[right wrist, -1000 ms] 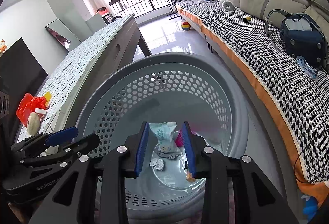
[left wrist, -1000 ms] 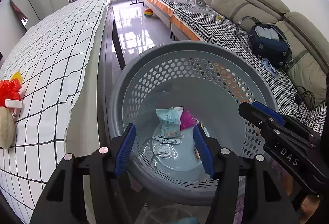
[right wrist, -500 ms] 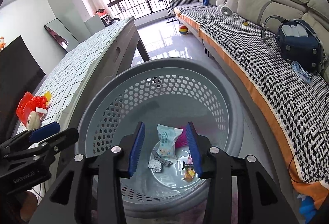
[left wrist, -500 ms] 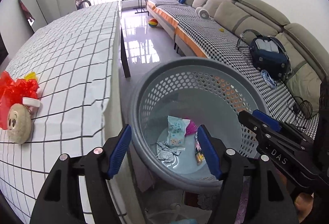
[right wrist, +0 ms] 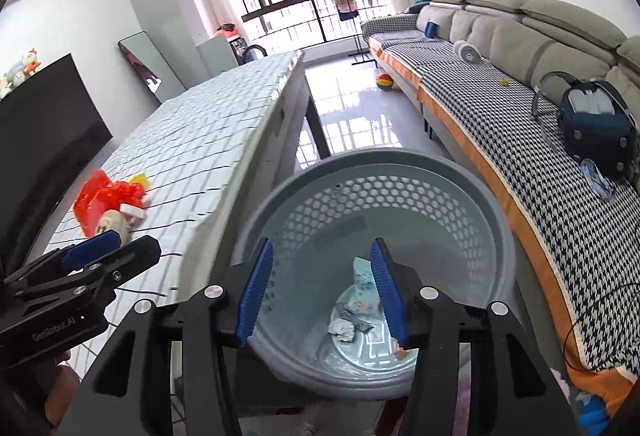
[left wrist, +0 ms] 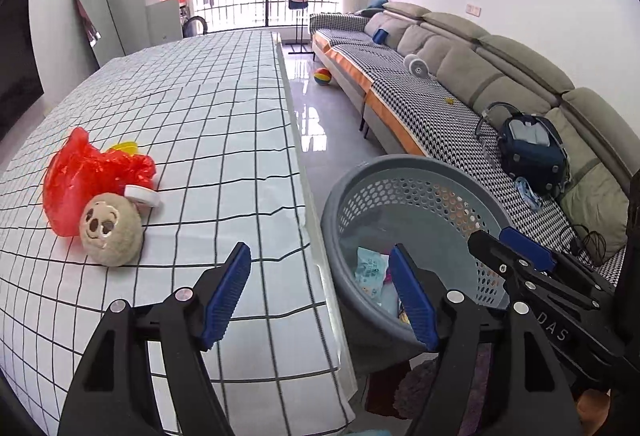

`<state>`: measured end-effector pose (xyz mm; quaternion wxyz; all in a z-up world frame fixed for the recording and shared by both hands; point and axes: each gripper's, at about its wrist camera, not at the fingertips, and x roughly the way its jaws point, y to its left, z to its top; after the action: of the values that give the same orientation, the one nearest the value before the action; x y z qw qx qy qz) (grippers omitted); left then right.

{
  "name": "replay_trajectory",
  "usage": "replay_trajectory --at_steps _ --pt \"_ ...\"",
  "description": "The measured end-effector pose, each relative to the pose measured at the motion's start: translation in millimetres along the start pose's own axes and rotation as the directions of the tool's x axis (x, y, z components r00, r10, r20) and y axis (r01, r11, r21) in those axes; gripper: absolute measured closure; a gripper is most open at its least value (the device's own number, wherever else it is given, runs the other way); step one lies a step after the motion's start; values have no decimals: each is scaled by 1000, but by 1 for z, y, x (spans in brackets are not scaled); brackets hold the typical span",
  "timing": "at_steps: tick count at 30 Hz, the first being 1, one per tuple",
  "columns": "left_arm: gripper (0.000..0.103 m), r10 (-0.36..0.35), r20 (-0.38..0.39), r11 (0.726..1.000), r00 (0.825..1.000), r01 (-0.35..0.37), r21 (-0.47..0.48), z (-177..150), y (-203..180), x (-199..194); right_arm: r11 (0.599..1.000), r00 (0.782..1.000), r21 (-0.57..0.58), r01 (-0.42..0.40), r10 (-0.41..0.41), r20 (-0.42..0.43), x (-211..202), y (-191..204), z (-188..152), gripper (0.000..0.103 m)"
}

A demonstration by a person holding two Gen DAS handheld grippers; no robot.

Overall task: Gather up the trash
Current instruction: 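Move both tools back over the table toward the plush toy, then grasp the round plush toy with the left gripper while the right grasps the white bottle cap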

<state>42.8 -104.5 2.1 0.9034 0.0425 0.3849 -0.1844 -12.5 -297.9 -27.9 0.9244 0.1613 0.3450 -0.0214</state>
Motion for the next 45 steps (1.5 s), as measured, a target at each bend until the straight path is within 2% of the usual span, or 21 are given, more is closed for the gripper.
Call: replay_trajectory --at_steps 8,12,20,27,34,40,45 --pt "30 54 36 996 998 -52 -71 -10 52 -26 995 998 -69 -68 67 -11 1 54 -2 53" --pt "29 105 51 989 993 -99 -107 -15 80 -35 989 996 -116 -88 87 -16 3 80 -3 49" --pt "27 226 63 958 972 -210 -194 -25 147 -51 974 991 -188 -129 122 -48 18 130 -5 49" --pt "25 292 45 930 955 -272 -248 -33 191 -52 956 987 -249 -154 134 -93 37 167 -3 47" --pt "25 312 20 915 950 -295 -276 -35 217 -44 941 982 -293 -168 136 -127 58 195 1 47" --pt "25 285 1 925 959 -274 -263 -30 215 -32 939 983 -303 -162 126 -134 74 203 7 47" --pt "25 221 -31 939 975 -222 -261 -25 206 -16 949 987 -286 -134 101 -126 83 195 14 47"
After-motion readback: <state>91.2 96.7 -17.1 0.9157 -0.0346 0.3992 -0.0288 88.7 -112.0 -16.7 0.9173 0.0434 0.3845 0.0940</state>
